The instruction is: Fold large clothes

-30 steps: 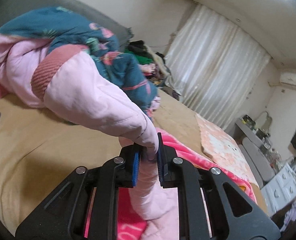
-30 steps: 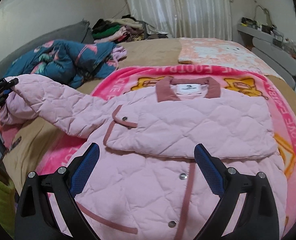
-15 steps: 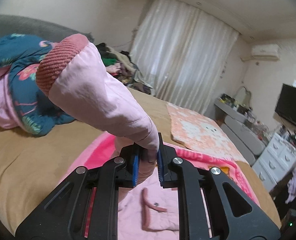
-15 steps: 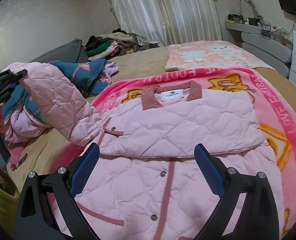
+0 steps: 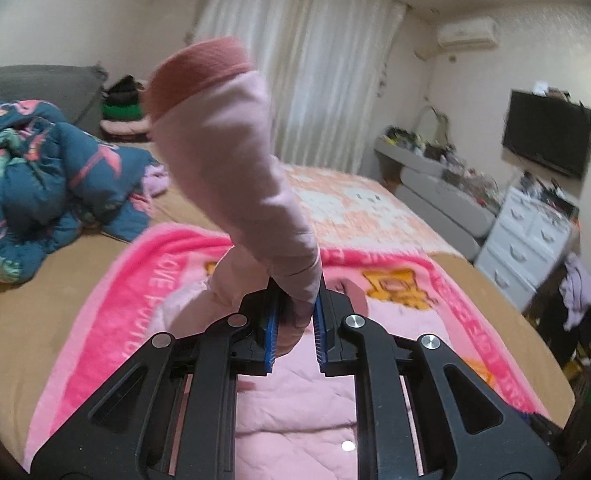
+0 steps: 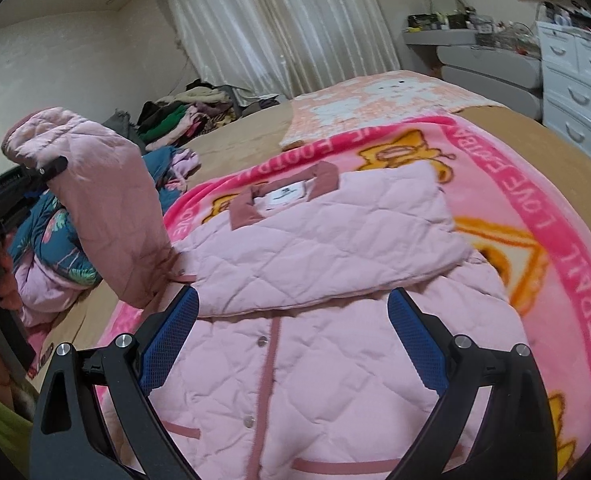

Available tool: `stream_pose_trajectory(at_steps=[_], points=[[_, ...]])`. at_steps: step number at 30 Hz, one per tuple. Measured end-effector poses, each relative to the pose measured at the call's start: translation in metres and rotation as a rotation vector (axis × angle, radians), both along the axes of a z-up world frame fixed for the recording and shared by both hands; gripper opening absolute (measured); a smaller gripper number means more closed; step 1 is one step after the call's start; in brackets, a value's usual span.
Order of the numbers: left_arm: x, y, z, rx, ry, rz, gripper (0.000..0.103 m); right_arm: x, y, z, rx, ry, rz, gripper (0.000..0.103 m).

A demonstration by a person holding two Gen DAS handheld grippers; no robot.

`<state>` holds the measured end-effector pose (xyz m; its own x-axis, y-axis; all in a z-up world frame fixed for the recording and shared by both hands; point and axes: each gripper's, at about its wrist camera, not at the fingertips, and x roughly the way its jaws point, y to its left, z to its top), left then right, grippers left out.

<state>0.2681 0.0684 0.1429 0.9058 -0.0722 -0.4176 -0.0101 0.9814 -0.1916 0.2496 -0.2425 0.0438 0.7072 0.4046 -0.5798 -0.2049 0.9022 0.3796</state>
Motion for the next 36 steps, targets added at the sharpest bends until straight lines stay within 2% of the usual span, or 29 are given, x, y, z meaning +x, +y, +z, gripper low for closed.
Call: stream_pose_trajectory(at_steps=[6, 12, 18, 22, 23, 24, 25, 26, 27, 28, 30, 33, 36], points=[[0.017, -0.046, -0.024, 0.049, 0.066, -0.076, 0.008, -0.003, -0.031, -0.011, 0.036, 0.021, -0.058, 0.095], [0.029, -0.08, -0.06, 0.092, 0.154, -0.127, 0.008, -0.006, -0.061, -0.022, 0.072, 0.041, -0.108, 0.095], [0.042, -0.118, -0.111, 0.194, 0.297, -0.183, 0.009, -0.005, -0.084, -0.031, 0.093, 0.075, -0.164, 0.095], [0.041, -0.136, -0.134, 0.254, 0.348, -0.21, 0.012, -0.004, -0.09, -0.035, 0.088, 0.088, -0.172, 0.095], [0.041, -0.141, -0.141, 0.275, 0.371, -0.227, 0.019, -0.004, -0.089, -0.036, 0.085, 0.09, -0.17, 0.095], [0.042, -0.145, -0.147, 0.286, 0.401, -0.244, 0.031, -0.004, -0.089, -0.036, 0.082, 0.092, -0.169, 0.095], [0.042, -0.147, -0.152, 0.286, 0.421, -0.257, 0.039, -0.003, -0.091, -0.038, 0.084, 0.094, -0.168, 0.095], [0.042, -0.149, -0.155, 0.284, 0.434, -0.268, 0.057, -0.002, -0.091, -0.038, 0.087, 0.097, -0.169, 0.095], [0.04, -0.15, -0.16, 0.285, 0.459, -0.289, 0.066, -0.001, -0.091, -0.039, 0.088, 0.099, -0.169, 0.095], [0.038, -0.153, -0.164, 0.299, 0.472, -0.298, 0.067, -0.001, -0.091, -0.04, 0.09, 0.102, -0.168, 0.095], [0.028, -0.155, -0.168, 0.337, 0.491, -0.324, 0.077, 0.002, -0.09, -0.042, 0.093, 0.112, -0.165, 0.095], [0.012, -0.15, -0.166, 0.302, 0.5, -0.374, 0.088, 0.009, -0.084, -0.047, 0.099, 0.135, -0.149, 0.095], [-0.001, -0.13, -0.154, 0.291, 0.468, -0.353, 0.093, 0.021, -0.067, -0.053, 0.12, 0.176, -0.097, 0.095]])
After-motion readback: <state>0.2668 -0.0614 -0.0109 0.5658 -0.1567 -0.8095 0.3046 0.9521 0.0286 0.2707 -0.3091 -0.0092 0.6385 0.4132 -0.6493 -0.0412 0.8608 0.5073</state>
